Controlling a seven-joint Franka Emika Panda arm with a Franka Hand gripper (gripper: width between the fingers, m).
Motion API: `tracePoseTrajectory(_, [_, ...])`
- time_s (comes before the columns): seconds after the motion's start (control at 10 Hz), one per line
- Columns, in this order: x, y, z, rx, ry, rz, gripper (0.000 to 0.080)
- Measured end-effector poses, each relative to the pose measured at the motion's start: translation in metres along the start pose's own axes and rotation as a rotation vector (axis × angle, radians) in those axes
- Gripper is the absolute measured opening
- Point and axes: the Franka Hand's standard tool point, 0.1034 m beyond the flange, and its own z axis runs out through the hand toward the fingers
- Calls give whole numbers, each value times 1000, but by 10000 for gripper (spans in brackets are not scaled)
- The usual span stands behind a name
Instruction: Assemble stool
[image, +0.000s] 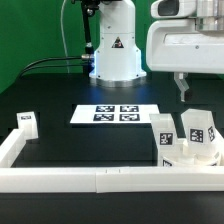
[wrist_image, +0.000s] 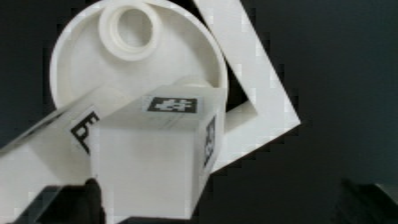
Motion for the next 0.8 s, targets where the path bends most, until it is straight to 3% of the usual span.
tracePoseTrajectory(0.4, [6, -3, -2, 15, 18, -527, 648])
tracePoseTrajectory(0.8, [7, 5, -3, -27, 40, -749, 648])
